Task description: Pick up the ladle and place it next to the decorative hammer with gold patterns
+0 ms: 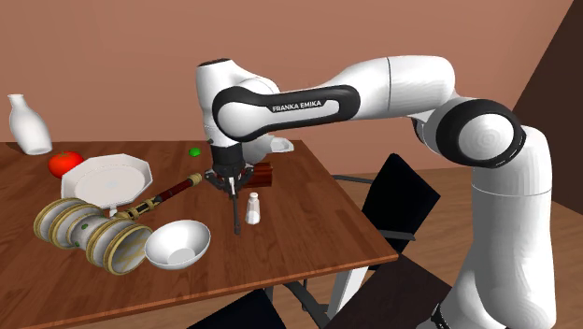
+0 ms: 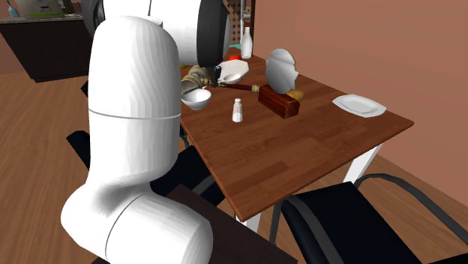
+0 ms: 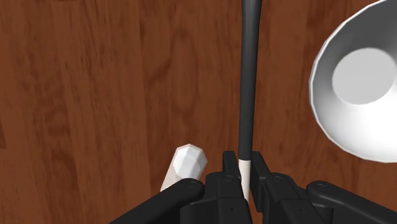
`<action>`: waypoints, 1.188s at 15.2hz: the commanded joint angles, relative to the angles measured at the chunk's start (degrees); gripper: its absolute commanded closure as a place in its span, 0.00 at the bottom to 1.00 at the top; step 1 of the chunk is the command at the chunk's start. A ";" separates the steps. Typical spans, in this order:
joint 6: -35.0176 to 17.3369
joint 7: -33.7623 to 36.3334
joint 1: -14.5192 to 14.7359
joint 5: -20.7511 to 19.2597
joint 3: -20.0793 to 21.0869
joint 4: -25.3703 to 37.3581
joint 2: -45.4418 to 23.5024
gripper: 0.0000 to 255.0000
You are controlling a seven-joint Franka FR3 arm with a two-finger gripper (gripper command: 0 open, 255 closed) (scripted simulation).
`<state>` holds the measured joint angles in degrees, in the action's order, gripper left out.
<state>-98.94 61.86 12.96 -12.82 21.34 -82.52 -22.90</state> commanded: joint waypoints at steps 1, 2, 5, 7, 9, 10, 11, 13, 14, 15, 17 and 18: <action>-1.74 0.18 -0.16 -0.08 -0.06 -1.68 -0.05 1.00; -2.46 0.28 -0.20 -0.14 -0.09 -2.33 -0.14 1.00; -4.58 0.57 -0.29 -0.35 -0.19 -4.15 -0.49 1.00; -5.96 0.78 -0.34 -0.52 -0.27 -5.27 -0.78 1.00; -7.32 0.99 -0.37 -0.70 -0.35 -6.33 -1.12 1.00; -7.99 1.10 -0.37 -0.81 -0.40 -6.83 -1.31 1.00; -8.66 1.22 -0.38 -0.91 -0.44 -7.32 -1.51 1.00; -9.98 1.45 -0.38 -1.14 -0.54 -8.24 -1.95 1.00; -10.63 1.57 -0.38 -1.26 -0.60 -8.68 -2.18 1.00; -11.27 1.69 -0.37 -1.39 -0.65 -9.10 -2.43 1.00; -12.54 1.93 -0.35 -1.65 -0.77 -9.90 -2.95 1.00; -13.17 2.06 -0.33 -1.79 -0.84 -10.28 -3.23 1.00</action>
<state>-111.37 63.82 12.63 -14.45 20.59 -92.39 -25.81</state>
